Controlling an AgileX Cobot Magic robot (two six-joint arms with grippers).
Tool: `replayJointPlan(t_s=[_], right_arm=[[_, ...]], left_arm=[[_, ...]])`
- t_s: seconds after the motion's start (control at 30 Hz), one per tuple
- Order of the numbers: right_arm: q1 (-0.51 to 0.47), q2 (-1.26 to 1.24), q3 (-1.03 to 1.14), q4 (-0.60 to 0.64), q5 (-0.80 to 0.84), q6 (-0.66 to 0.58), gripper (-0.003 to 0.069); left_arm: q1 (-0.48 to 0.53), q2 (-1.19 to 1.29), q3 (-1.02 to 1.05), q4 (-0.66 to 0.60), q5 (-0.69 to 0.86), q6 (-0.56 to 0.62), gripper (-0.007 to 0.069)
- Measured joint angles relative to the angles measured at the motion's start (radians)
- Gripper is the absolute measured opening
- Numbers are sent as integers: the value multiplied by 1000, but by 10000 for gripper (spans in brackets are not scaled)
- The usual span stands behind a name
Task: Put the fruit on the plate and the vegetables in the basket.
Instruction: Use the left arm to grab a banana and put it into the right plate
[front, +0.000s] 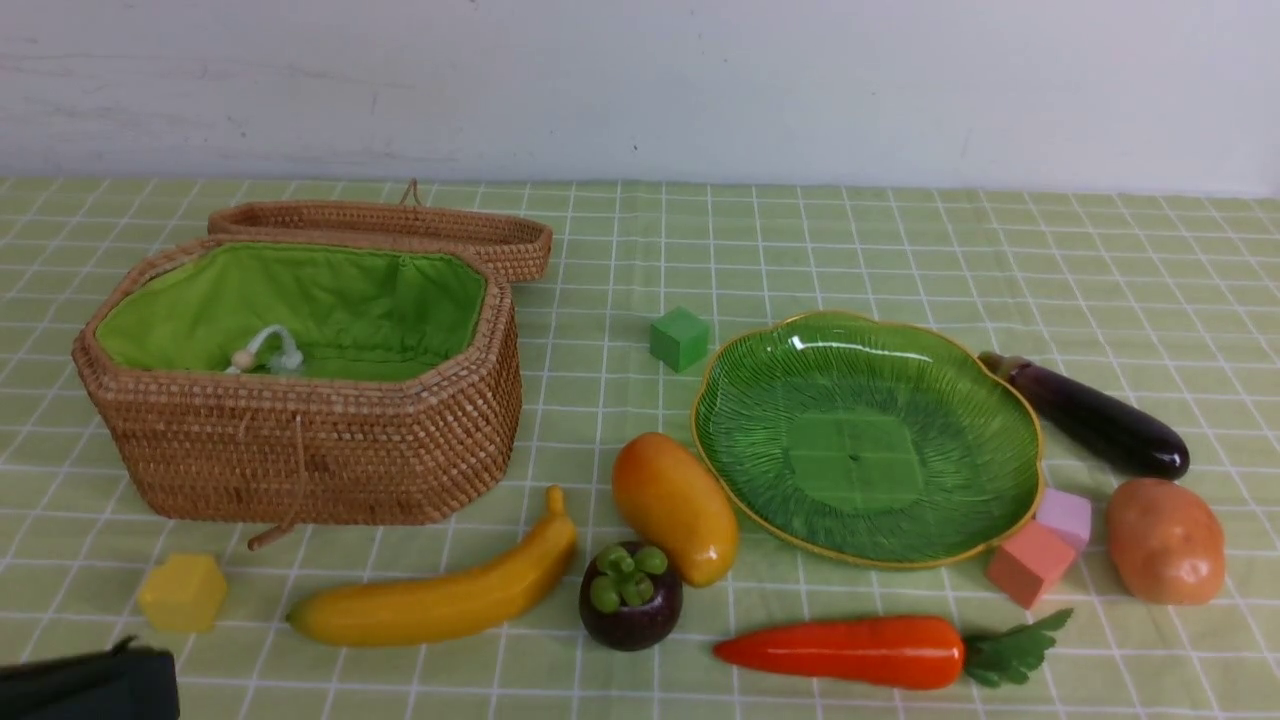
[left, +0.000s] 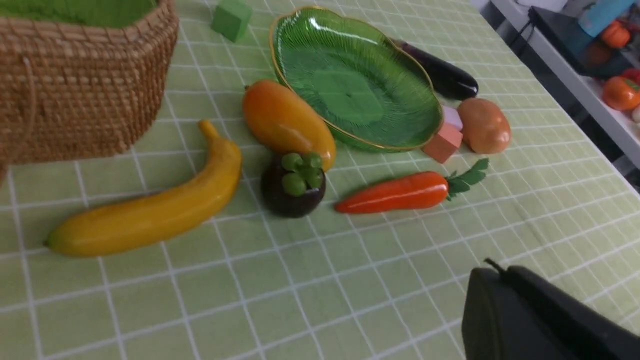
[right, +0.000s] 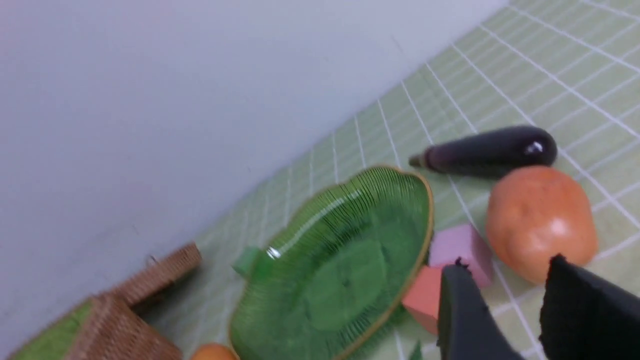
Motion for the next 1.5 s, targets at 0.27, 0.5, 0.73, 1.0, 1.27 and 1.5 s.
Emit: replayJointPlan(t_s=[0.27, 0.5, 0.73, 1.0, 1.27, 1.5], right_arm=[[56, 54, -202, 104, 295, -51, 126], [135, 357, -614, 96, 813, -308, 25], [145, 614, -939, 88, 1135, -523, 14], [219, 651, -1088, 147, 1161, -708, 20], [250, 644, -1143, 152, 1166, -786, 26], [250, 579, -1173, 134, 1166, -815, 27]], left_arm=[[-4, 70, -31, 123, 148, 10, -13], [-88, 247, -148, 207, 347, 10, -13], [-131, 376, -171, 202, 287, 83, -13], [-407, 543, -257, 314, 315, 175, -13], [-481, 771, -371, 518, 228, 214, -4], [-481, 974, -372, 559, 163, 353, 221]])
